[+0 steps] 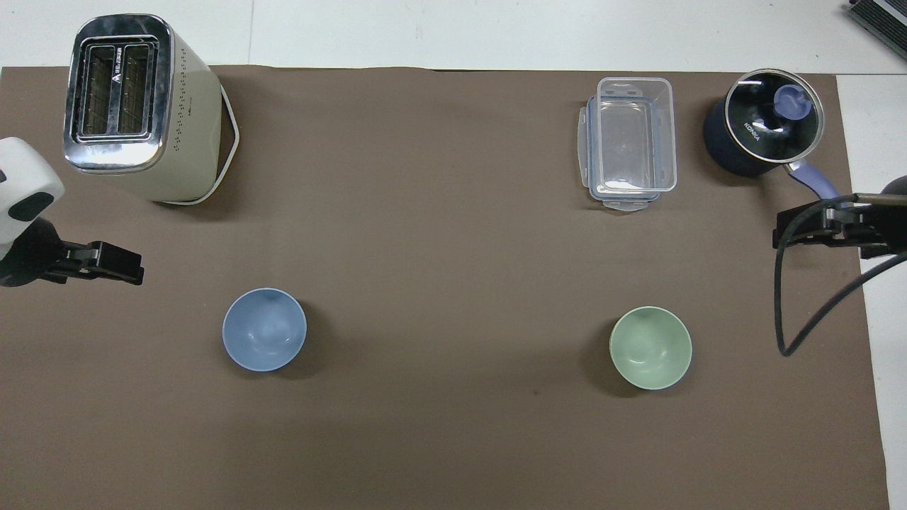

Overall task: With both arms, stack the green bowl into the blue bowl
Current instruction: 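Reach the left gripper to the rim of the blue bowl, then close the left gripper on the blue bowl rim, then slide the blue bowl with the left gripper toward the table center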

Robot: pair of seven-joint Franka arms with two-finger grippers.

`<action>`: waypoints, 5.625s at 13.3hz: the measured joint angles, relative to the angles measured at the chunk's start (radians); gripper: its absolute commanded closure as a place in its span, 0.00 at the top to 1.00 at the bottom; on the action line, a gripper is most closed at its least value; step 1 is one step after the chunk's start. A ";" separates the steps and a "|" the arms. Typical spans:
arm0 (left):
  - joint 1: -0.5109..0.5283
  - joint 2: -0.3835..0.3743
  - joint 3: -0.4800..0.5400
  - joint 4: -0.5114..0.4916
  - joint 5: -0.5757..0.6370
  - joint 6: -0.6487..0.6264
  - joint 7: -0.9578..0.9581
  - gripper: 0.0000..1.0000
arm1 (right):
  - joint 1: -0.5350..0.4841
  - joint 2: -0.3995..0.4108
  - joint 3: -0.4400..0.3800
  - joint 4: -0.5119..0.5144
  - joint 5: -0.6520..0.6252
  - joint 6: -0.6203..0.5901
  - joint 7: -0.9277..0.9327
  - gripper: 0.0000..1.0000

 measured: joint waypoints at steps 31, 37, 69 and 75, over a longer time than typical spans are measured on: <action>-0.109 0.054 -0.007 -0.495 -0.045 0.623 -0.131 0.00 | 0.000 0.000 0.000 -0.002 0.000 0.000 0.000 1.00; -0.110 0.041 -0.001 -0.454 -0.049 0.578 -0.131 0.00 | 0.000 0.000 0.000 -0.003 0.000 0.000 0.000 1.00; -0.591 0.065 -0.011 -0.375 -0.151 0.550 -0.572 0.00 | 0.000 -0.001 0.000 -0.004 0.000 0.000 0.000 1.00; -0.639 0.113 -0.009 -0.432 -0.153 0.675 -0.634 1.00 | 0.000 -0.001 0.000 -0.006 0.000 0.000 0.000 1.00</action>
